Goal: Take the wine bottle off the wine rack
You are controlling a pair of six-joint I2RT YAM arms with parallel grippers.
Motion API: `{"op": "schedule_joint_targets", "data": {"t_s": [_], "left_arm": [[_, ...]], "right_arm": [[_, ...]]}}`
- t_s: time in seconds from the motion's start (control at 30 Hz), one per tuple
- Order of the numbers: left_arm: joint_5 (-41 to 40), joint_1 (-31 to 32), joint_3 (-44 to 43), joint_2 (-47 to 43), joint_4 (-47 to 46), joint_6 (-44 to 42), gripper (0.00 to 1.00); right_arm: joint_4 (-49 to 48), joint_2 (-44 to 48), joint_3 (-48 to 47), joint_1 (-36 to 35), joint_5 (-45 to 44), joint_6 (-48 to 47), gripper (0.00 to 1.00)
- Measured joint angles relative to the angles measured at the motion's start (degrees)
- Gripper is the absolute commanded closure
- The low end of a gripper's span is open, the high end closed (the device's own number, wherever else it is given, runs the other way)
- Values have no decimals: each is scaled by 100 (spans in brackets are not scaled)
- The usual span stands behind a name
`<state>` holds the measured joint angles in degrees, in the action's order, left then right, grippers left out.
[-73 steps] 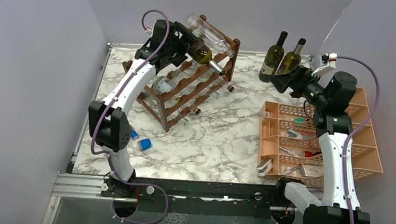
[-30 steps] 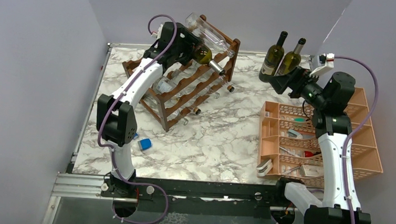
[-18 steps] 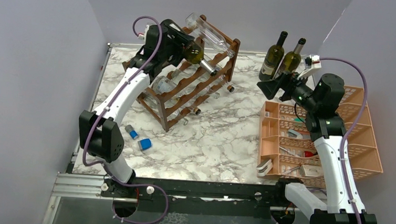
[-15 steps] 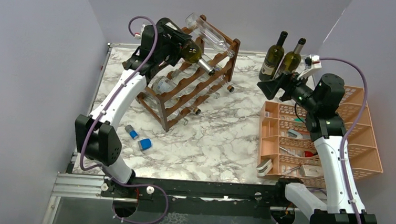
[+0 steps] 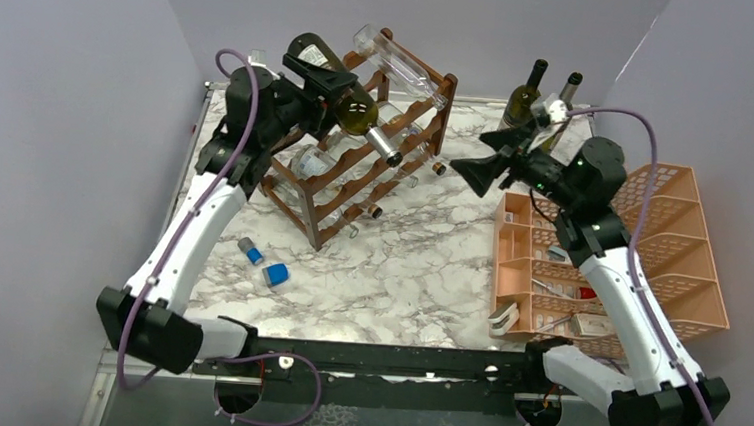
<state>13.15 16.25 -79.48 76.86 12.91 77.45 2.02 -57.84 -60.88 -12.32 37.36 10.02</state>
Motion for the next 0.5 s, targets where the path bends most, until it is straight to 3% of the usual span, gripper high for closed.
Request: {"op": "schedule_joint_targets", "data": {"t_s": [0.13,0.33,0.5], "left_arm": [[227,0,188,-732,-66,234,74],[688,-2,358,-1325,-323,616,74],[839,-2,597,-1631,-291,793,74]], "right_arm": [[-826,-396,269,-833,164,-625,0],[-1937,-734,763,-2345,522,-2824,0],[-3491,-1093,951,-2610,896,-3742,8]]}}
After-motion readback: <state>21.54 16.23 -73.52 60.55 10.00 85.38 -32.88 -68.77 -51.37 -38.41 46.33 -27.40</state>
